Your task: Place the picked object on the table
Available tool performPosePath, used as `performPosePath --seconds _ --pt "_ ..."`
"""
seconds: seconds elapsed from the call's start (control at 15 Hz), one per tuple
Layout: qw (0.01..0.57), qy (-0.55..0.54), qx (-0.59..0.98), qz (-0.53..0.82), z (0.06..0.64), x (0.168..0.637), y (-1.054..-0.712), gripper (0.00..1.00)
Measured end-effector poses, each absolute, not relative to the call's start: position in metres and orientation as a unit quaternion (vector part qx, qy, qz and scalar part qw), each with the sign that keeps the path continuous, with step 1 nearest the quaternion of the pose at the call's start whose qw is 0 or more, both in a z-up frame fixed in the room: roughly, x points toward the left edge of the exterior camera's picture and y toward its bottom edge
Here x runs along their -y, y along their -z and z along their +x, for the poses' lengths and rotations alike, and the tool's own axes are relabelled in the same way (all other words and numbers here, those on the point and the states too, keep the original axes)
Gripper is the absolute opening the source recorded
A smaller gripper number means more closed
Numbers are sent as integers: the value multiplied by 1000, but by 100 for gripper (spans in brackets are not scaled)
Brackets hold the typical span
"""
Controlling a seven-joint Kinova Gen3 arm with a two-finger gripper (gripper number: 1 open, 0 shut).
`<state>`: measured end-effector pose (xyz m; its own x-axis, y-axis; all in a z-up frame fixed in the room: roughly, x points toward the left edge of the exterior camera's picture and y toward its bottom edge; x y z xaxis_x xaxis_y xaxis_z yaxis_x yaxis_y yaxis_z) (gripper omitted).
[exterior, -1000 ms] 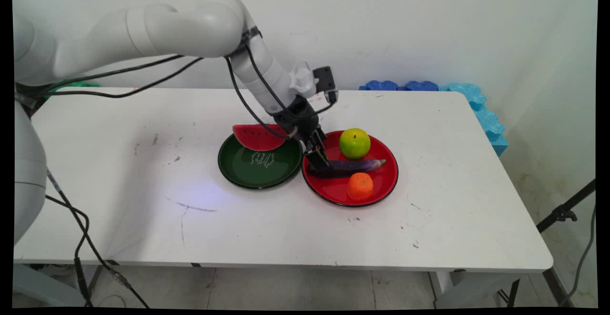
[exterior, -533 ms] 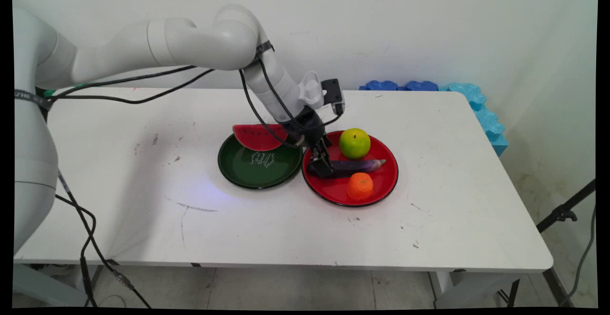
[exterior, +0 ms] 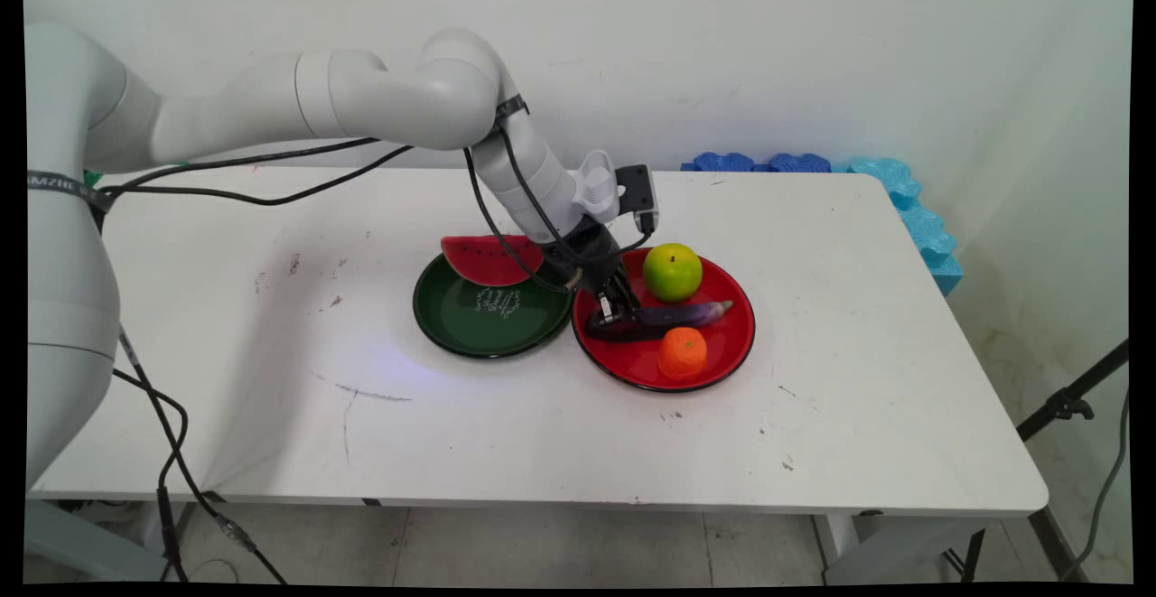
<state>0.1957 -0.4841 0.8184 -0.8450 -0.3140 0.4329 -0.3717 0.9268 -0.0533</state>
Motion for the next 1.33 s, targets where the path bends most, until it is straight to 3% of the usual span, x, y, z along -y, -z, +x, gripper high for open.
performPosePath --seconds 0.53,1.13,1.33 --pt "223 -86 959 151 194 478 -827 0" --pt "271 -119 945 136 207 444 -915 0" --pt "274 -113 946 128 221 423 -928 0"
